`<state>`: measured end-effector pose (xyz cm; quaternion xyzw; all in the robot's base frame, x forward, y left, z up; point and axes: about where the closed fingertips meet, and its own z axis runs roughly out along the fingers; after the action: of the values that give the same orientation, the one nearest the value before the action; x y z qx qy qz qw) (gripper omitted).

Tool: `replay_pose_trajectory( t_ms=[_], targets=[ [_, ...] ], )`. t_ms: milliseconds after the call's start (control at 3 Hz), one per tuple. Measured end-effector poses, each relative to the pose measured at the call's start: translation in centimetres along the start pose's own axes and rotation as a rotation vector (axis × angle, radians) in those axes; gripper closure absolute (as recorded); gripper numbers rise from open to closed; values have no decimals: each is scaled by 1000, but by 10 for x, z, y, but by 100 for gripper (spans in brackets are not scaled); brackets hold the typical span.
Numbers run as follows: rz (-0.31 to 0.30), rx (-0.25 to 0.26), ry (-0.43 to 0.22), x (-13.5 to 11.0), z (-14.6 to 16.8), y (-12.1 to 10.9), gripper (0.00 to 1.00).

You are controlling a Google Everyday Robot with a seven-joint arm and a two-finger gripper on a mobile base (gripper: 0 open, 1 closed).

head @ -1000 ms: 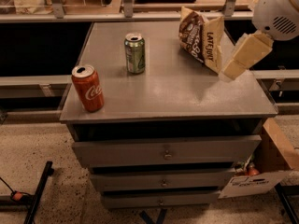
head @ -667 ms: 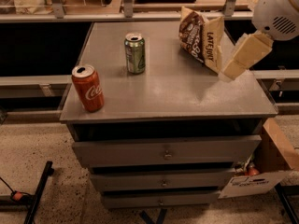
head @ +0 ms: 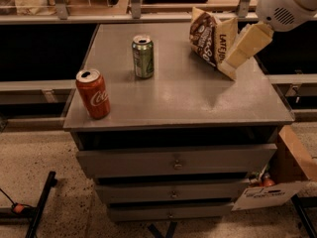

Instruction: Pick brown chip bag

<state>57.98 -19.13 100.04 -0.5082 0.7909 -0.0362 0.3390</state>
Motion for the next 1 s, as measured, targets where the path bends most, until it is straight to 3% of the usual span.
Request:
replay_pose_trajectory(
  t_ms=[333,667,1000],
  targets=[
    [-7,77,-2,-4,2,-24,0],
    [31,206,-20,-1,5,-59,0],
    [31,206,-20,-1,5,-59,0]
  ],
)
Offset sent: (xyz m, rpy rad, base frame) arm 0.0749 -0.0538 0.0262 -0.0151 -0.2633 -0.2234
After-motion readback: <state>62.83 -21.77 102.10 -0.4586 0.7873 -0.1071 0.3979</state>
